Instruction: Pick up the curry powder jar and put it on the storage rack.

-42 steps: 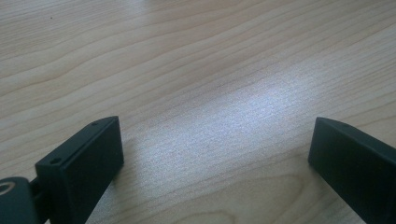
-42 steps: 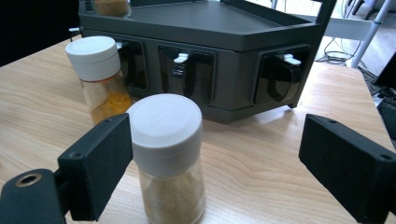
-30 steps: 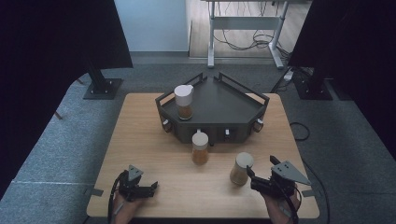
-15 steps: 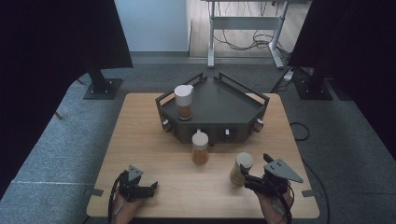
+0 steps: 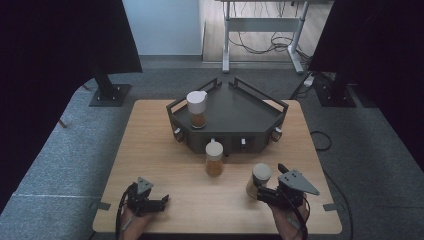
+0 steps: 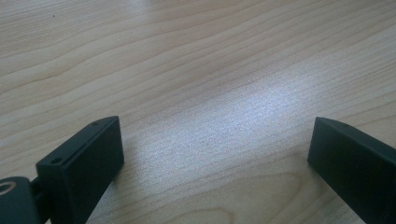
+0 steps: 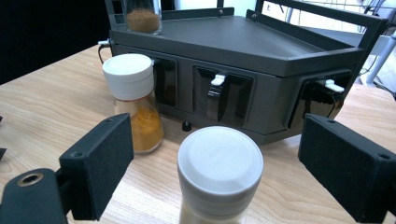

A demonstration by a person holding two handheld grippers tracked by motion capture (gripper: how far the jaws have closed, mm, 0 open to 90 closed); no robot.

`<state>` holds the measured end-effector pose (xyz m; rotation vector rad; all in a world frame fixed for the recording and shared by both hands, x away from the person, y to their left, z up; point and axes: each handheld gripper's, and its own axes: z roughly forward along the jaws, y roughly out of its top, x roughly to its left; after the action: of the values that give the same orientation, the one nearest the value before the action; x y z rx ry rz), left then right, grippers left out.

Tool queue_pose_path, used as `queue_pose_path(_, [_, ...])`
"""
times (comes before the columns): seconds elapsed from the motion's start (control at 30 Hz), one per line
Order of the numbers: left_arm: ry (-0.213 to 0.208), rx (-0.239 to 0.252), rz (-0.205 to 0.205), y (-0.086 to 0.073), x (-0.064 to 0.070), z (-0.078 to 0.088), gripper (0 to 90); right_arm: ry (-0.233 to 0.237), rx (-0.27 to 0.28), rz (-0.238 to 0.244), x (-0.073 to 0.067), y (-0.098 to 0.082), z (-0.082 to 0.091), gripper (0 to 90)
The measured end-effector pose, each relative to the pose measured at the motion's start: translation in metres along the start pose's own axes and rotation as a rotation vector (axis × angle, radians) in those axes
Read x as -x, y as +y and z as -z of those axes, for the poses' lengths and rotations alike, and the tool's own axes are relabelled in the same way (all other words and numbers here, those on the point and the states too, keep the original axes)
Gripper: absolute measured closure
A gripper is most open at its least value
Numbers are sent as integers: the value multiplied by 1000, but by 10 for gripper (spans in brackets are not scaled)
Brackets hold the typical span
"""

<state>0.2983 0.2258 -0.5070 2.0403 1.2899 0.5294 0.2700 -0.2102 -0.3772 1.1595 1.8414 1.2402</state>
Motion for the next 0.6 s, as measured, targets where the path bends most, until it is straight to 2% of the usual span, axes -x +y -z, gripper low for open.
queue_pose_path(0.6, [0,0,0,0,0,0,31,18,14,3,-14,5,-10,98])
